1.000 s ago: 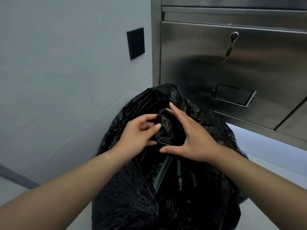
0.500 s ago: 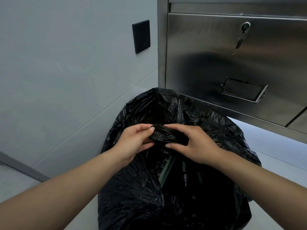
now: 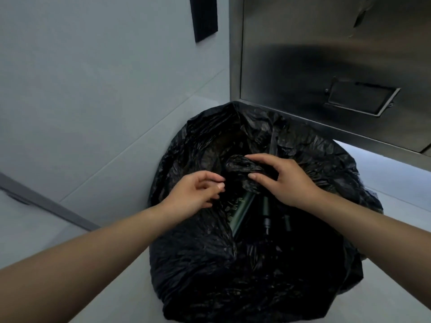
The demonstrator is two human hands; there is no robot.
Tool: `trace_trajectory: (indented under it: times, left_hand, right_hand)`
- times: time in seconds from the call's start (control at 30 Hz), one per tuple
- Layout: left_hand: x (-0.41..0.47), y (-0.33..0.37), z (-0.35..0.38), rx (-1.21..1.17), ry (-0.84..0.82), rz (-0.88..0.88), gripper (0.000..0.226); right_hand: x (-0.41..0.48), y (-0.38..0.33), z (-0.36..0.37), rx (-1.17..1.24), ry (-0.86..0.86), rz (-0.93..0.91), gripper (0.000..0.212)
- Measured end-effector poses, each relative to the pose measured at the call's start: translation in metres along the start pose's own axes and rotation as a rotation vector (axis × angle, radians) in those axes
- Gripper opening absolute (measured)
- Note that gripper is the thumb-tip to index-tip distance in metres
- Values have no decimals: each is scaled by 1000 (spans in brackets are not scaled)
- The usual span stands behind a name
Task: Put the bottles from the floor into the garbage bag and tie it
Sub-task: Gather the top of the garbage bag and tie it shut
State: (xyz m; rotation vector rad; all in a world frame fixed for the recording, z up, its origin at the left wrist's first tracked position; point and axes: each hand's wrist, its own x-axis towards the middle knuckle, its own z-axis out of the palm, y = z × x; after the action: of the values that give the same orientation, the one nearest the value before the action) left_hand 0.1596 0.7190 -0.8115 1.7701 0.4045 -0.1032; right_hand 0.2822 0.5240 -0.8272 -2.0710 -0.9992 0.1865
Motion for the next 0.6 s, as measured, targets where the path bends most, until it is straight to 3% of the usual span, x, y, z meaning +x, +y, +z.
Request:
trace_trajectory:
  times: [0.17, 0.27, 0.4, 0.47, 0.6]
  left_hand:
    - [-41, -43, 10, 336, -124, 141, 25]
    - [-49, -60, 16, 613, -184, 324, 48]
    - [-39, -63, 20, 783, -248, 373, 69]
    - [-31, -62, 20, 858, -262, 367, 63]
    - [-17, -55, 22, 912, -253, 426, 18]
  right_hand:
    - [-1, 9, 10, -17, -64, -14, 45]
    - [0, 9, 10, -18, -69, -38, 45]
    - [-2, 10, -1, -5, -18, -49, 44]
    - [-5, 11, -9, 5, 20, -47, 45]
    - [-14, 15, -27, 1, 92, -39, 48]
